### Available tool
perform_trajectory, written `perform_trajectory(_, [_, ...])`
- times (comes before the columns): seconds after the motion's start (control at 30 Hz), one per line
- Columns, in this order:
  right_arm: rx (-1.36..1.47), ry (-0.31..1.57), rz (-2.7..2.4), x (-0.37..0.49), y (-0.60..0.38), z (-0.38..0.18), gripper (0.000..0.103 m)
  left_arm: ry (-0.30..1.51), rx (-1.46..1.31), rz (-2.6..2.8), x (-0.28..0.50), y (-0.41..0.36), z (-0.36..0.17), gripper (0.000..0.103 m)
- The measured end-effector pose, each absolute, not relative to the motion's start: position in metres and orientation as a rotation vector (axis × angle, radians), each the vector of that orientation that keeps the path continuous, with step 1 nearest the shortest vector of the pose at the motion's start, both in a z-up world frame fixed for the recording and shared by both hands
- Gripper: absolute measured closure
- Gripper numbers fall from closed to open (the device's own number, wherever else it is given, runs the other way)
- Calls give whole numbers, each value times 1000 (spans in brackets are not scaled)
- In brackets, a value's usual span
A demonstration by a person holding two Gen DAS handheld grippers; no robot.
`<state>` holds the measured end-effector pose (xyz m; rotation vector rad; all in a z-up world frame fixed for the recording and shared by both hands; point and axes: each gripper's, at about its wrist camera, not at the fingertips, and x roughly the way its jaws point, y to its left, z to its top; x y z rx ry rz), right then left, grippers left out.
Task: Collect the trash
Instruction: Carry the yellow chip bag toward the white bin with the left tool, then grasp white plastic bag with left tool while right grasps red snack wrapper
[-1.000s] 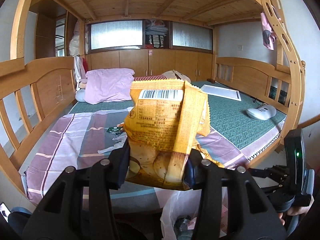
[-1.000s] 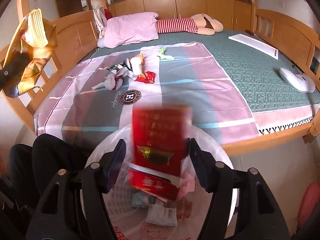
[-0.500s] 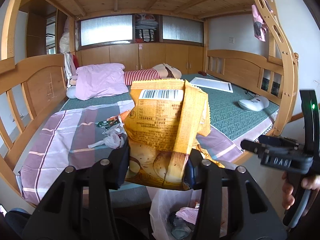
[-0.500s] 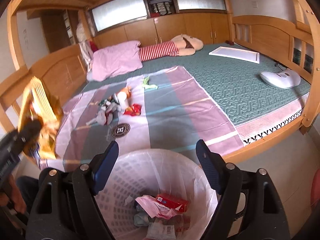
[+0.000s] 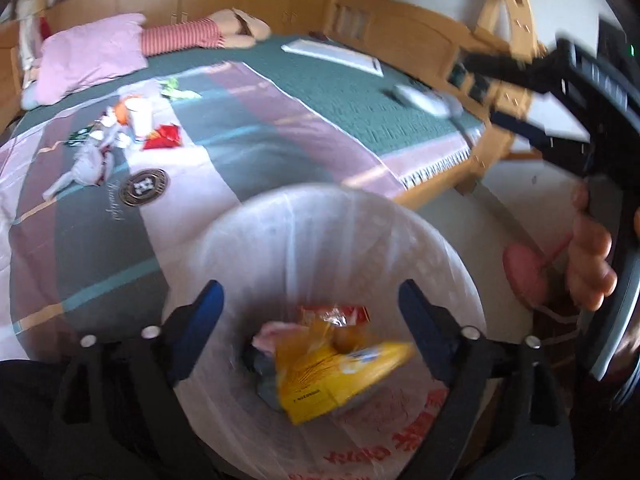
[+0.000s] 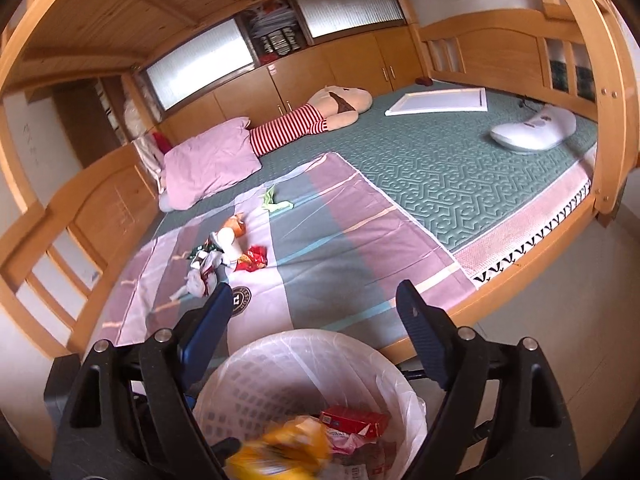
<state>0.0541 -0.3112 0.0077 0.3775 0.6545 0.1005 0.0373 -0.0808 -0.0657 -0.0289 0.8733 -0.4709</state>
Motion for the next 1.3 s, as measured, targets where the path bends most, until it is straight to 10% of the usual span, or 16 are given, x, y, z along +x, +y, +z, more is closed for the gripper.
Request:
perform_trajectory(0.9, [37, 1076, 474, 339, 9, -137, 22, 819, -690, 485, 158, 229, -140, 6])
perform_trajectory(1.0, [70, 1143, 485, 357, 17, -164, 36, 796, -752, 528, 152, 240, -144, 4])
perform_trajectory(1.13, [79, 1179, 563, 351, 18, -172, 81, 782, -771, 525, 149, 238, -145, 4])
perform_trajectory(1.3, [16, 1254, 752, 305, 12, -154, 79, 769, -775, 532, 148, 234, -145, 4])
